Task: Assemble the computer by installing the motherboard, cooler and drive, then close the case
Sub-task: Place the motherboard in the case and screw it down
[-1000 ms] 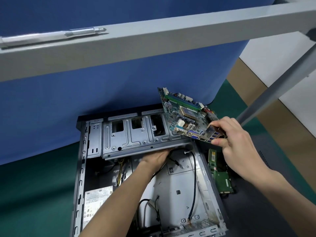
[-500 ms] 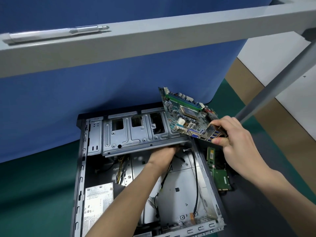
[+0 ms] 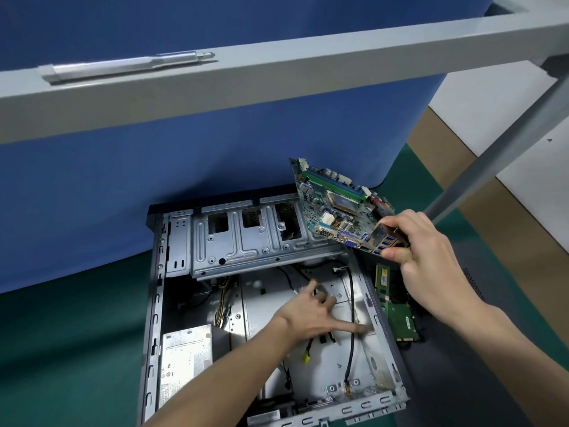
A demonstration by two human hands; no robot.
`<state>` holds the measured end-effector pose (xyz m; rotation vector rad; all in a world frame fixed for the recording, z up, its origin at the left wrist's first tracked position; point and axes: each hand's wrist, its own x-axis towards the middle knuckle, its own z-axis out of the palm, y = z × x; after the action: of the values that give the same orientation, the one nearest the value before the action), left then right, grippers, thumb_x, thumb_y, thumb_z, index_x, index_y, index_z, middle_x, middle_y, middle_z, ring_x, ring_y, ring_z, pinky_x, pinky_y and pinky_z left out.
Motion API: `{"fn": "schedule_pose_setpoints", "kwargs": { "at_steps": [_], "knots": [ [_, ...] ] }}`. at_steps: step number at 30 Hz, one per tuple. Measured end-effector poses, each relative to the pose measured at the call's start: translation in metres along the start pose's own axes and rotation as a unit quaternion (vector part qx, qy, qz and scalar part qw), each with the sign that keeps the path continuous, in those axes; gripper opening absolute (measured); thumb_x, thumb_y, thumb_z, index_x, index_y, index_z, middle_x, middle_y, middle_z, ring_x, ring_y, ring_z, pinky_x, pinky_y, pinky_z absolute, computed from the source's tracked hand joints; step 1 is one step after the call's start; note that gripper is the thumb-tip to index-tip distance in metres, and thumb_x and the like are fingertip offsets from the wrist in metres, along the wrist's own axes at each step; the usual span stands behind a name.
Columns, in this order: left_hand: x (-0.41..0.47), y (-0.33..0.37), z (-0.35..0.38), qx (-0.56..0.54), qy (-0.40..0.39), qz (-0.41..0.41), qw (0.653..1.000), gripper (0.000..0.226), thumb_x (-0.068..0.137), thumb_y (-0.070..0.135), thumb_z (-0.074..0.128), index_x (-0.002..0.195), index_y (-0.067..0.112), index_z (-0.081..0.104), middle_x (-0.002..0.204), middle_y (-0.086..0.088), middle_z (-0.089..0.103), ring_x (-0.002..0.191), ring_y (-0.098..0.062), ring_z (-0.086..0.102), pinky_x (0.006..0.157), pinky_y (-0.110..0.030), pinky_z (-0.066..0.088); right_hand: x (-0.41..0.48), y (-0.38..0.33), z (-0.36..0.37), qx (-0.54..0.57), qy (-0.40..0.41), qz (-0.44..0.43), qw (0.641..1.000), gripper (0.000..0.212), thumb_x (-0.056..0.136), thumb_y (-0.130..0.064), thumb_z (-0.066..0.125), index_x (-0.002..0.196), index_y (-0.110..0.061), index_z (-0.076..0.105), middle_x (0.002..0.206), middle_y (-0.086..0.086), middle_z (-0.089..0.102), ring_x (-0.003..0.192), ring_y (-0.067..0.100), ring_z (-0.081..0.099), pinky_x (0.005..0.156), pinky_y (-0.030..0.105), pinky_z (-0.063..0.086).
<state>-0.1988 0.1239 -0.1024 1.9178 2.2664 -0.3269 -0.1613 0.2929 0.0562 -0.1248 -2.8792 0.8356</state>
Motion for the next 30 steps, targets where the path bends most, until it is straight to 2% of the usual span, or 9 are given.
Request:
{"fn": "schedule_pose_setpoints", "kwargs": {
  "at_steps": [4,6,11,15,19,21,25,28,30],
  "knots": [
    [0.010,0.011,-0.004,0.049,-0.049,-0.022,0.997,0.050,0.099,0.017,0.041,0.144,0.021,0.018,0.117,-0.020,0.060,0.119,-0.032,0.047,0.107,-0.058,0.020,-0.002,-0.001,-0.002,-0.005,0.001,0.003,1.000,0.036,0.077,0.021,0.061,0.108,0.002,0.060,0.092,0.001,0.051,0.089,0.023,0.043,0.074,0.023,0.027],
    [0.003,0.015,-0.007,0.054,-0.016,-0.018,0.998,0.040,0.098,0.013,0.039,0.135,0.016,0.024,0.099,-0.014,0.064,0.106,-0.028,0.051,0.104,-0.048,0.028,-0.004,-0.001,-0.004,-0.011,0.003,0.002,1.000,0.037,0.076,0.021,0.061,0.108,0.002,0.061,0.091,0.001,0.051,0.088,0.023,0.043,0.074,0.022,0.028],
    [-0.035,0.001,-0.021,-0.007,0.164,-0.043,0.985,0.008,0.087,0.021,0.055,0.091,0.015,0.053,0.062,0.004,0.056,0.060,-0.016,0.052,0.069,-0.025,0.045,-0.012,-0.005,-0.012,-0.018,0.007,-0.003,1.000,0.039,0.073,0.024,0.061,0.105,0.003,0.062,0.089,0.003,0.052,0.088,0.027,0.046,0.073,0.022,0.029],
    [-0.049,-0.017,-0.054,-0.123,0.241,-0.172,0.947,0.034,0.098,0.032,0.037,0.079,0.015,0.059,0.067,0.001,0.059,0.064,-0.019,0.056,0.065,-0.027,0.041,-0.022,-0.012,-0.022,-0.024,0.004,-0.008,1.000,0.038,0.074,0.023,0.060,0.106,0.001,0.062,0.091,0.003,0.053,0.089,0.025,0.046,0.075,0.021,0.030],
    [-0.046,-0.031,-0.068,-0.292,0.222,-0.245,0.898,0.002,0.093,0.013,0.052,0.091,0.012,0.052,0.085,-0.010,0.063,0.080,-0.030,0.056,0.079,-0.033,0.035,-0.038,-0.017,-0.040,-0.028,0.003,-0.011,1.000,0.037,0.076,0.021,0.063,0.107,-0.001,0.062,0.091,0.002,0.055,0.088,0.022,0.047,0.076,0.017,0.031],
    [-0.047,-0.034,-0.065,-0.354,0.225,-0.294,0.859,0.013,0.089,0.004,0.055,0.091,0.017,0.054,0.085,-0.007,0.065,0.083,-0.030,0.057,0.078,-0.033,0.037,-0.047,-0.018,-0.051,-0.026,0.004,-0.010,1.000,0.038,0.074,0.021,0.064,0.106,-0.001,0.063,0.089,-0.006,0.052,0.086,0.017,0.046,0.079,0.011,0.032],
    [-0.046,-0.048,-0.066,-0.515,0.237,-0.341,0.750,0.018,0.098,0.014,0.048,0.096,0.008,0.065,0.097,-0.012,0.067,0.100,-0.029,0.058,0.093,-0.038,0.041,-0.066,-0.017,-0.069,-0.027,-0.002,-0.012,1.000,0.042,0.071,0.023,0.066,0.103,-0.003,0.063,0.092,-0.011,0.053,0.086,0.016,0.047,0.082,0.007,0.033],
    [-0.046,-0.064,-0.067,-0.518,0.202,-0.384,0.737,0.031,0.098,0.036,0.046,0.084,0.019,0.069,0.099,-0.009,0.058,0.107,-0.026,0.047,0.098,-0.040,0.032,-0.080,-0.016,-0.081,-0.040,-0.026,-0.025,0.999,0.044,0.068,0.025,0.067,0.100,-0.005,0.063,0.092,-0.001,0.057,0.088,0.025,0.052,0.079,0.014,0.035],
    [-0.048,-0.070,-0.071,-0.527,0.197,-0.404,0.721,0.041,0.095,0.046,0.047,0.072,0.024,0.071,0.096,-0.008,0.060,0.100,-0.022,0.046,0.096,-0.042,0.031,-0.091,-0.016,-0.089,-0.032,-0.040,-0.037,0.998,0.045,0.068,0.024,0.068,0.099,-0.009,0.063,0.093,-0.004,0.057,0.088,0.017,0.050,0.079,0.013,0.035]
  ]
}}
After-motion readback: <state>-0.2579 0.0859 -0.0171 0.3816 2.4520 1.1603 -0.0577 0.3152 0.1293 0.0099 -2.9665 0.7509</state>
